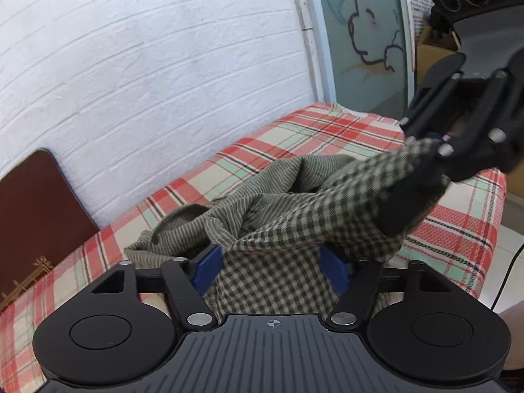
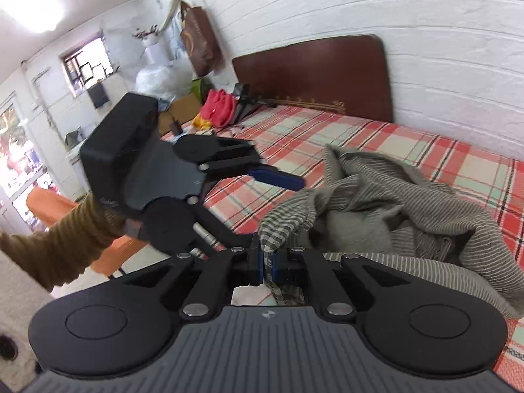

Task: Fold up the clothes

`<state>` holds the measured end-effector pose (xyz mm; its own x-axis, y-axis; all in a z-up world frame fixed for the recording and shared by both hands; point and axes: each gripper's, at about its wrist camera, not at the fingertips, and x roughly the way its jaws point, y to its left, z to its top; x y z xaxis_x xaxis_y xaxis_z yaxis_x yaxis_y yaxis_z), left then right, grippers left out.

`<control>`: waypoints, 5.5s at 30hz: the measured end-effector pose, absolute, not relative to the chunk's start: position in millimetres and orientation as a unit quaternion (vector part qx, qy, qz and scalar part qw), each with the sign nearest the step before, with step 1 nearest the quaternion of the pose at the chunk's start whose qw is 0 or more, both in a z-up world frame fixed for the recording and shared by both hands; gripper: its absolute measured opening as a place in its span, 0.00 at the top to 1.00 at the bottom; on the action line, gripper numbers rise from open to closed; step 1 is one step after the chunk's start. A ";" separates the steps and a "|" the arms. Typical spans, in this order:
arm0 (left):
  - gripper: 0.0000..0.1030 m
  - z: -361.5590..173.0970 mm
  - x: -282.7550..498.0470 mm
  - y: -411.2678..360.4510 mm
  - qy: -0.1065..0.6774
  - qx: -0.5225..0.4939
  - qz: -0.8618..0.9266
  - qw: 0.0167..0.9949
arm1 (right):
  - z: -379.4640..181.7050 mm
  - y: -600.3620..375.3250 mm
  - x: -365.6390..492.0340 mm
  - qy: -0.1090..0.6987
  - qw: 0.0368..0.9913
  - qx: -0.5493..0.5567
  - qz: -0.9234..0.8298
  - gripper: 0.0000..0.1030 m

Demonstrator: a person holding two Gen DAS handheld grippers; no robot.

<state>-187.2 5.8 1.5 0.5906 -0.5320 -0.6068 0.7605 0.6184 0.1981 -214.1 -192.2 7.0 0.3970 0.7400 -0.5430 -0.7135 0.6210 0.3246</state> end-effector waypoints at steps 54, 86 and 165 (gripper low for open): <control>1.00 -114.6 -227.4 146.0 0.446 -0.145 -0.129 0.874 | -25.0 -176.7 -180.6 0.318 0.888 -0.009 0.332 0.28; 1.00 -111.7 -192.1 121.0 0.442 -0.076 -0.142 0.883 | -60.8 -382.8 -192.9 0.273 0.930 0.237 0.072 0.90; 0.34 -27.5 -35.8 114.6 0.390 -0.043 -0.146 0.908 | -74.8 -368.7 -194.0 0.283 0.888 0.342 0.121 0.92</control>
<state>-35.8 114.6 -27.5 0.6530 -0.2993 -0.6957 0.2325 0.9535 -0.1920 -194.0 -368.7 -74.8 0.8108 0.4085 -0.4191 -0.0219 0.7367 0.6758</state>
